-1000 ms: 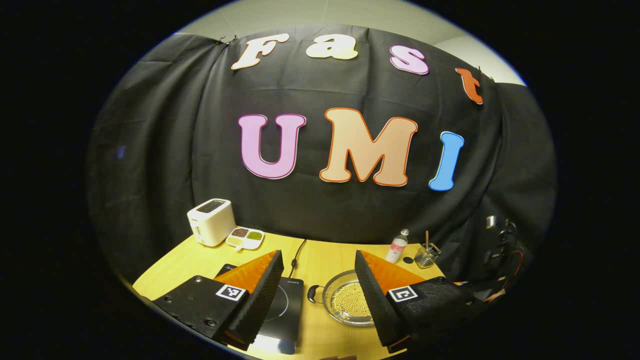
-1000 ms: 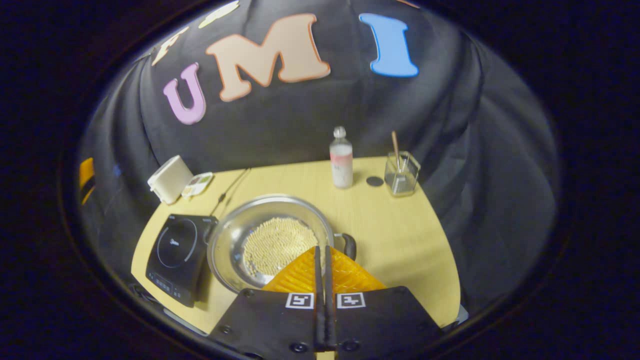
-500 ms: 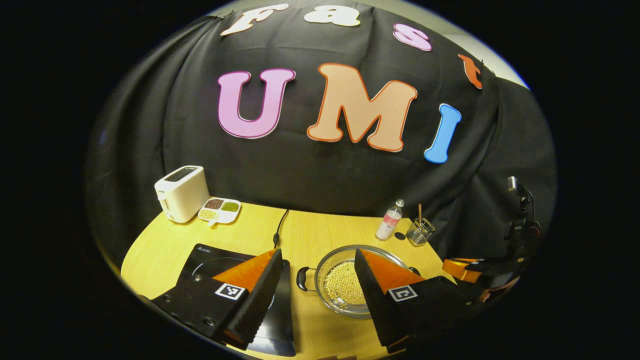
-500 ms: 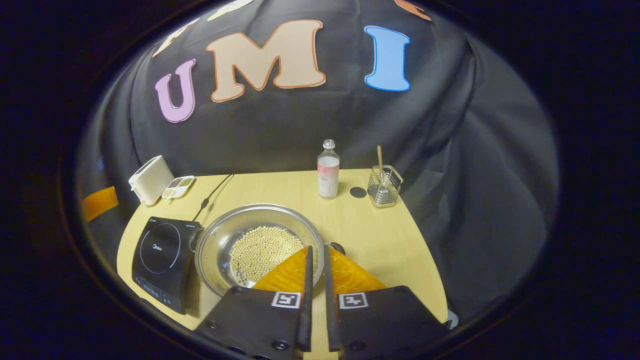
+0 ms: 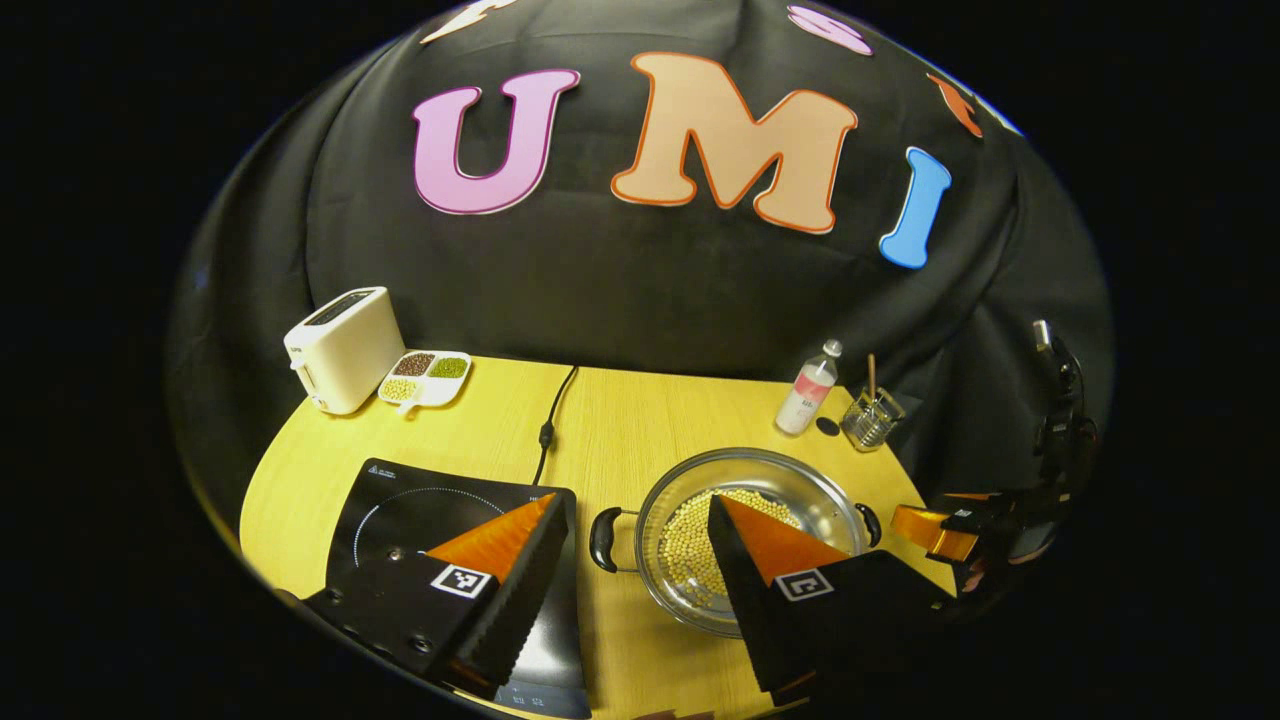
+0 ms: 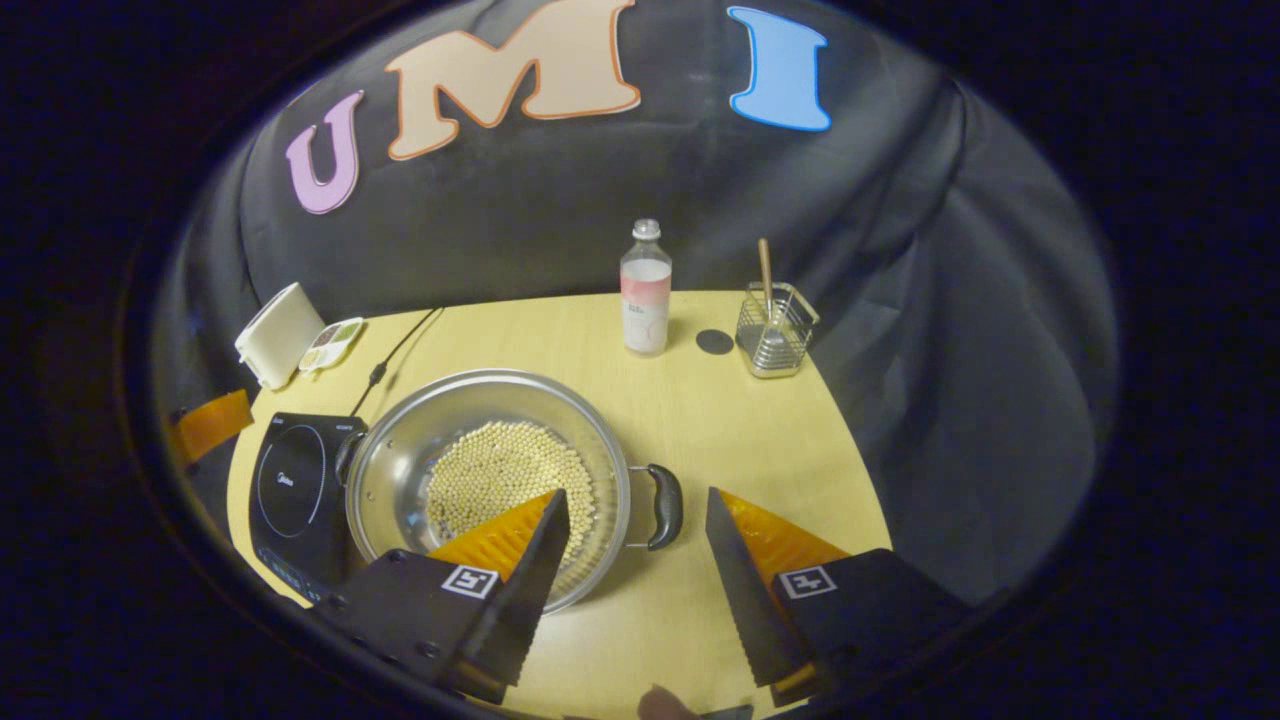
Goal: First push the handle of the pot to place it horizontally, then grasp the pot with both hands and set it on the induction cooktop.
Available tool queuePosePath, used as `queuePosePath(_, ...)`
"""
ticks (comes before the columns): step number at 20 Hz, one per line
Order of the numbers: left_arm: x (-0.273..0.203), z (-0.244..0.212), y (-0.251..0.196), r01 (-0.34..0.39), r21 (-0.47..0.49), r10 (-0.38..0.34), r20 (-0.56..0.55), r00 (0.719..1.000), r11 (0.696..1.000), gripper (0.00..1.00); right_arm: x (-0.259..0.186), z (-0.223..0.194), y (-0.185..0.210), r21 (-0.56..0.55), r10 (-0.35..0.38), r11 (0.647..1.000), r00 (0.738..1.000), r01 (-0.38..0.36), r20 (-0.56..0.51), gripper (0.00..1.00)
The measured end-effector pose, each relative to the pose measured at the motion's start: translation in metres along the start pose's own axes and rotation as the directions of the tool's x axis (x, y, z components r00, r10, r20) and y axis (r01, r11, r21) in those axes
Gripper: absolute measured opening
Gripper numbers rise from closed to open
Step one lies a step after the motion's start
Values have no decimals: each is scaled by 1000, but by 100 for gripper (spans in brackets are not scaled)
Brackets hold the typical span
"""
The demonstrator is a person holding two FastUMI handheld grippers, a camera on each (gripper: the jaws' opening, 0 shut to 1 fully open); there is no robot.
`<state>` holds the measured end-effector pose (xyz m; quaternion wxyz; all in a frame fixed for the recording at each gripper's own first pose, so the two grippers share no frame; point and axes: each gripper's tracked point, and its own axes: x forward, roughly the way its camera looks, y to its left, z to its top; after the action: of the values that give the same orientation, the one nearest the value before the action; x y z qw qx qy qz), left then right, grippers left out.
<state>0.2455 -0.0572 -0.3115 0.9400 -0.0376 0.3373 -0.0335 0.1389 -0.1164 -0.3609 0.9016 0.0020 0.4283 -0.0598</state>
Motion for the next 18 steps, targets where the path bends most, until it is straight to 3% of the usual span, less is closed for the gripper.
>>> queuePosePath(5,40,-31,-3,2,47,3,-99,995,999,88,33,-23,2,17,-2,1000,996,4,-85,86)
queuePosePath(6,48,-38,-2,-1,53,8,-121,993,999,92,40,-29,2,14,-8,1000,995,9,-104,87)
queuePosePath(7,55,-44,-2,-2,59,10,-138,990,998,87,46,-34,2,14,-8,1000,993,9,-121,87)
queuePosePath(12,85,-70,-1,-2,91,22,-217,976,996,87,66,-50,3,41,-14,999,984,22,-175,87)
queuePosePath(13,88,-75,-1,-1,95,23,-233,972,995,92,68,-51,3,46,-16,999,983,24,-185,87)
queuePosePath(14,91,-79,0,-7,104,33,-248,968,995,87,71,-52,2,46,-19,999,982,28,-188,87)
queuePosePath(16,98,-74,1,-8,138,40,-230,972,990,87,76,-50,3,43,-23,999,981,32,-193,87)
queuePosePath(17,100,-73,-1,-6,156,43,-231,972,988,85,79,-51,4,37,-28,999,980,36,-199,79)
queuePosePath(18,103,-73,-1,-7,173,49,-237,970,985,85,81,-55,5,29,-29,999,977,36,-209,81)
